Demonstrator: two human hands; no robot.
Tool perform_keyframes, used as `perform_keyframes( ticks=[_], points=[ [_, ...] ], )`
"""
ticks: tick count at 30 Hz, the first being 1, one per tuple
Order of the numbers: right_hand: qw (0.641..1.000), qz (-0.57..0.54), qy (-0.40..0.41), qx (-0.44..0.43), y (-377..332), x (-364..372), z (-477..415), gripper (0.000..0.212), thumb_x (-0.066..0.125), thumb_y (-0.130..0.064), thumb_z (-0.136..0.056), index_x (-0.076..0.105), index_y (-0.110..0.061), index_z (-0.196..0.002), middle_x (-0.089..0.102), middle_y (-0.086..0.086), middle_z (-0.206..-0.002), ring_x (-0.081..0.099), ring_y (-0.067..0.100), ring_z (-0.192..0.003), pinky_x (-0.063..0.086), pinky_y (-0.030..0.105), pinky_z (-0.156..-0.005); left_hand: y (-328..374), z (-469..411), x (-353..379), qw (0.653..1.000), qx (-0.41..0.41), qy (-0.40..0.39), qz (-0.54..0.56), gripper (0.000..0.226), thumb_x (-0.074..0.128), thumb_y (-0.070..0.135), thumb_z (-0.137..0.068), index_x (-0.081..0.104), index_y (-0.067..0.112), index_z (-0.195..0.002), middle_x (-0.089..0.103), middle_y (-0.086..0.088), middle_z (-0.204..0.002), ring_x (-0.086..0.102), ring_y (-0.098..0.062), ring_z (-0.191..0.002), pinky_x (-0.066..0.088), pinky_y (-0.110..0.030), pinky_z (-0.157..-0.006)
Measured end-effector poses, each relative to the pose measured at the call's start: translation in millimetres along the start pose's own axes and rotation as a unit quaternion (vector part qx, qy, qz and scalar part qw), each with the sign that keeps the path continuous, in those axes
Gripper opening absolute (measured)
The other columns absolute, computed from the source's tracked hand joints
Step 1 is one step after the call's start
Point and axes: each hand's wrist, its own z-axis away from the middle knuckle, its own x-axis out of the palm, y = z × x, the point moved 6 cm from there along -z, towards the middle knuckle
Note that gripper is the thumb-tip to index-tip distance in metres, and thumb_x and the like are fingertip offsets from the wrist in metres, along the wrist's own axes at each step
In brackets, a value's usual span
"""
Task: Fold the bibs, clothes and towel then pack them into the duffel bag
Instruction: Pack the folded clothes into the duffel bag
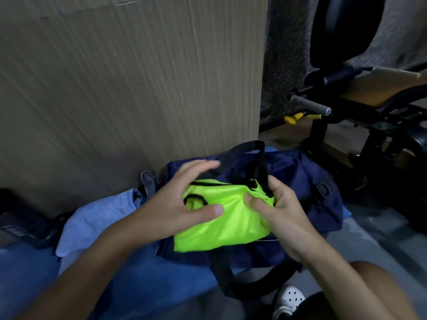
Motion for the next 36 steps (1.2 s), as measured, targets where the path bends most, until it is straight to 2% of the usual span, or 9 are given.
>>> perform_keyframes(
  ticks=[4,8,12,15,18,23,26,30,36],
  points=[
    [0.993,-0.057,0.103,-0.006,-2,-23,2,0.013,0.064,-0.004,-0.091,0.059,-0.007,-0.103,0.066,0.009,-0.097,0.060,0.023,-0.090,0.049,0.039,-0.083,-12,13,6,0.982,-0.078,-0.043,0.166,0.109,0.091,0.059,-0.052,0.028,0.061,-0.141,0.031,0.023,-0.156,0.029,0.000,-0.145,0.033,-0.032,-0.116],
    [0.987,-0.120,0.108,0.005,-6,-29,6,0.030,0.058,-0.003,-0.093,0.065,-0.026,-0.110,0.073,-0.001,-0.106,0.068,0.018,-0.097,0.054,0.034,-0.087,-12,13,16,0.984,-0.110,0.011,0.140,0.125,0.097,0.044,-0.050,0.021,0.053,-0.148,0.047,0.007,-0.149,0.056,-0.005,-0.126,0.048,-0.034,-0.104],
    [0.989,-0.130,0.049,0.047,-2,-20,12,0.029,0.055,0.001,-0.092,0.069,-0.017,-0.111,0.073,0.013,-0.108,0.068,0.027,-0.098,0.055,0.036,-0.087,1,3,9,0.977,-0.111,0.095,0.156,0.108,0.086,0.024,-0.060,0.027,0.042,-0.149,0.074,0.004,-0.107,0.071,-0.007,-0.096,0.055,-0.019,-0.075],
    [0.994,-0.100,-0.002,0.049,-2,-18,14,0.033,0.060,0.002,-0.089,0.076,-0.026,-0.094,0.075,0.003,-0.095,0.070,0.018,-0.086,0.057,0.026,-0.075,7,-2,10,0.982,-0.088,0.088,0.141,0.095,0.088,0.021,-0.066,0.037,0.041,-0.144,0.074,0.003,-0.108,0.071,-0.009,-0.097,0.055,-0.021,-0.079],
    [0.997,-0.028,-0.046,0.046,0,-20,15,0.027,0.070,-0.006,-0.073,0.069,-0.016,-0.098,0.072,-0.002,-0.087,0.066,0.014,-0.080,0.054,0.022,-0.069,4,-5,15,0.983,-0.085,0.085,0.141,0.071,0.086,0.015,-0.069,0.055,0.030,-0.132,0.074,0.006,-0.111,0.069,-0.007,-0.102,0.052,-0.020,-0.084],
    [0.990,0.089,-0.102,0.040,-2,-20,16,0.071,0.086,-0.022,-0.065,0.053,-0.029,-0.129,0.064,-0.014,-0.117,0.063,0.004,-0.108,0.050,0.022,-0.089,3,-10,20,0.990,-0.077,0.048,0.110,0.043,0.076,0.014,-0.076,0.063,0.023,-0.116,0.074,0.003,-0.107,0.071,-0.011,-0.096,0.053,-0.023,-0.078],
    [0.985,0.115,-0.126,0.040,-3,-20,17,0.076,0.089,-0.023,-0.067,0.050,-0.033,-0.132,0.064,-0.014,-0.121,0.060,0.005,-0.115,0.050,0.026,-0.095,11,-17,24,0.996,-0.047,-0.001,0.072,0.038,0.074,0.010,-0.077,0.064,0.022,-0.112,0.073,-0.002,-0.103,0.070,-0.018,-0.093,0.056,-0.030,-0.077],
    [0.978,0.158,-0.135,0.008,-1,-12,19,0.066,0.085,-0.019,-0.074,0.050,-0.033,-0.128,0.064,-0.014,-0.120,0.057,0.003,-0.117,0.049,0.024,-0.096,20,-28,42,0.997,-0.026,-0.057,0.033,0.042,0.075,-0.001,-0.079,0.065,0.022,-0.112,0.073,-0.001,-0.101,0.070,-0.021,-0.092,0.055,-0.038,-0.080],
    [0.980,0.197,0.023,-0.010,4,-46,17,0.022,0.069,-0.009,-0.089,0.062,-0.019,-0.107,0.072,-0.012,-0.094,0.067,0.000,-0.084,0.048,0.013,-0.071,2,-40,49,0.999,-0.031,0.029,0.005,0.052,0.079,0.025,-0.082,0.053,0.034,-0.126,0.061,0.009,-0.115,0.061,-0.002,-0.108,0.046,-0.014,-0.089]
  ],
)
